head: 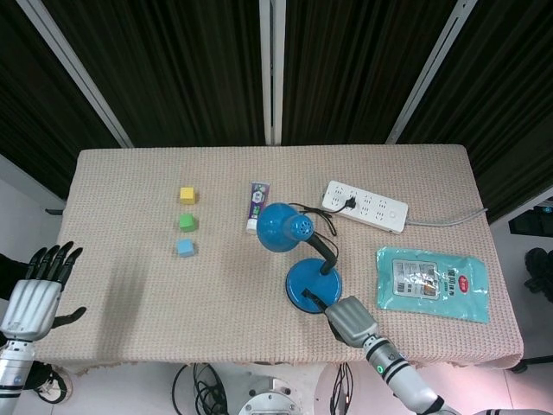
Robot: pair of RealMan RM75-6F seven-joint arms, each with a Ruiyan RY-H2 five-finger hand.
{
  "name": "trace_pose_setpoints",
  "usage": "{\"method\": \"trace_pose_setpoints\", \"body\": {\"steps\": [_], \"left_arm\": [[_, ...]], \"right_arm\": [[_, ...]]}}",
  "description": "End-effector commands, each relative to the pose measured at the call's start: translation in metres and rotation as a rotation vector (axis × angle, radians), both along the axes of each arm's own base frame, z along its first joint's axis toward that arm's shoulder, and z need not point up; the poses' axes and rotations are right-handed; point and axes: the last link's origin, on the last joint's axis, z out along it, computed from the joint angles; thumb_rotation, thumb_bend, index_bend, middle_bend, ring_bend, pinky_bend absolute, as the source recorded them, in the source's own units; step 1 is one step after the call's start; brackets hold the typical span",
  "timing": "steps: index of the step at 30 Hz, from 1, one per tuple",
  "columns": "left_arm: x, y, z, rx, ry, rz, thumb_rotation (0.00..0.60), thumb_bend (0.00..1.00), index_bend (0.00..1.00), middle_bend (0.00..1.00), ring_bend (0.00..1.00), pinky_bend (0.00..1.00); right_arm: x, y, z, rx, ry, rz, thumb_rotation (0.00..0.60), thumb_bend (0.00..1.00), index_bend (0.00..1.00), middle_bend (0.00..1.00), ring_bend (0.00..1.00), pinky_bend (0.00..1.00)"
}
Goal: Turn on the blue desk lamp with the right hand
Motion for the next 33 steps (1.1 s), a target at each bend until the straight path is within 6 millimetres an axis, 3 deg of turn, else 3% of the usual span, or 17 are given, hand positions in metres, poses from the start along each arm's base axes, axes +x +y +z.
{"method": "trace_pose_setpoints", "body": {"steps": [1, 27, 33], "left_arm": [[-0.001, 0.000, 0.000, 0.000, 0.000, 0.001, 0.600, 0.03, 0.00, 0.00, 0.00, 0.00], [0.000, 0.000, 0.001, 0.001, -0.005, -0.004, 0.600, 0.03, 0.00, 0.00, 0.00, 0.00], [0.000, -0.001, 0.002, 0.003, -0.004, -0.004, 0.600, 0.03, 0.00, 0.00, 0.00, 0.00]], "right_arm": [[0.001, -0.001, 0.000, -0.005, -0.001, -0.004, 0.600, 0.82, 0.00, 0.64, 0.67, 0.75], [0.002, 0.003, -0.010, 0.030, 0.037, 0.008, 0.600, 0.82, 0.00, 0.64, 0.67, 0.75], [0.005, -0.006, 0.013, -0.093, -0.002, 0.021, 0.600, 0.82, 0.00, 0.63, 0.67, 0.75]]}}
